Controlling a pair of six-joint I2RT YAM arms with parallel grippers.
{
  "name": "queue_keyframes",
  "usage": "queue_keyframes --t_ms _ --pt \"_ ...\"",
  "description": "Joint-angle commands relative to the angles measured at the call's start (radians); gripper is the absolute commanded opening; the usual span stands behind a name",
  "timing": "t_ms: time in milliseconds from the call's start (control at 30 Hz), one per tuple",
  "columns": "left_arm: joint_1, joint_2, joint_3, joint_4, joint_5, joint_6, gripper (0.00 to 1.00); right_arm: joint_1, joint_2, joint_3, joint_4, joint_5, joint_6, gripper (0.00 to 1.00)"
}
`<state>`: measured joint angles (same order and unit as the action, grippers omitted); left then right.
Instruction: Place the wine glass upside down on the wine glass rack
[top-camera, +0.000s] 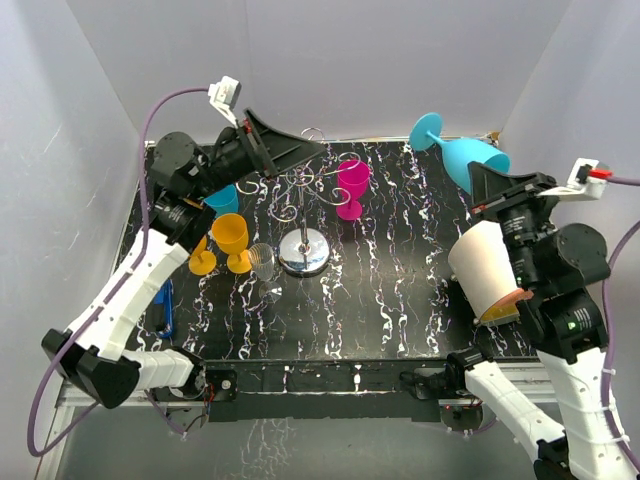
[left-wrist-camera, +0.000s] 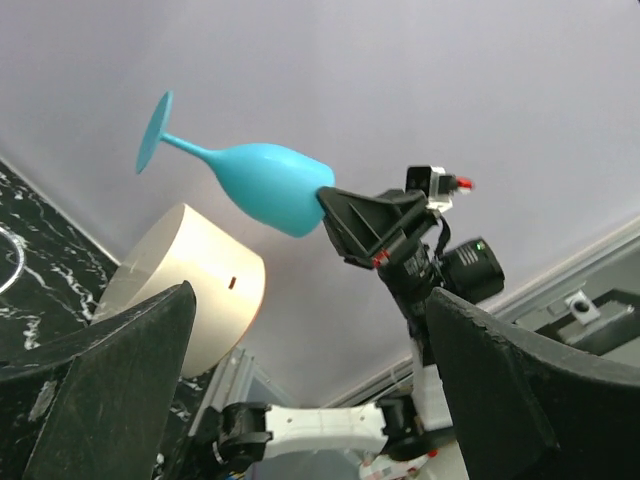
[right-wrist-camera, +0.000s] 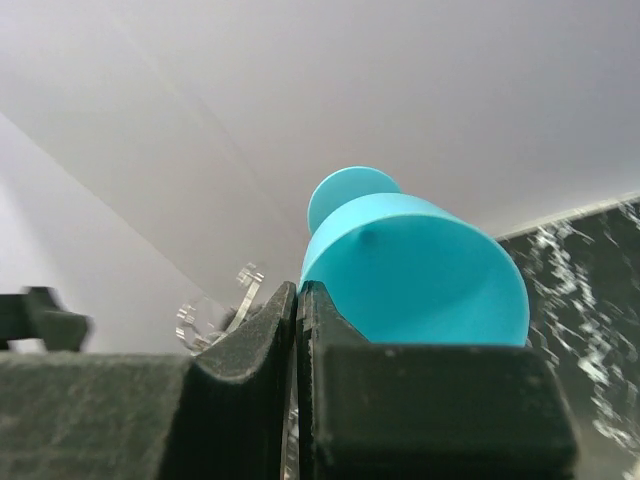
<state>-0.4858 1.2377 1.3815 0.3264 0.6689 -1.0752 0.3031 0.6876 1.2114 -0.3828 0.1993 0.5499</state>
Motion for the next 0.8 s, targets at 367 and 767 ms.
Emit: queue_keyframes --t_ms 367,767 --pt "-0.268 0.18 0.147 0.097 -0.35 -0.08 0.96 -0.002 0.008 -0.022 0.429 -0.213 0.295 0.0" --pt "-0.369 0.174 0.102 0.267 -0.563 -0.132 0.68 -0.001 0.016 -0.099 0.598 -0.346 0.416 0.0"
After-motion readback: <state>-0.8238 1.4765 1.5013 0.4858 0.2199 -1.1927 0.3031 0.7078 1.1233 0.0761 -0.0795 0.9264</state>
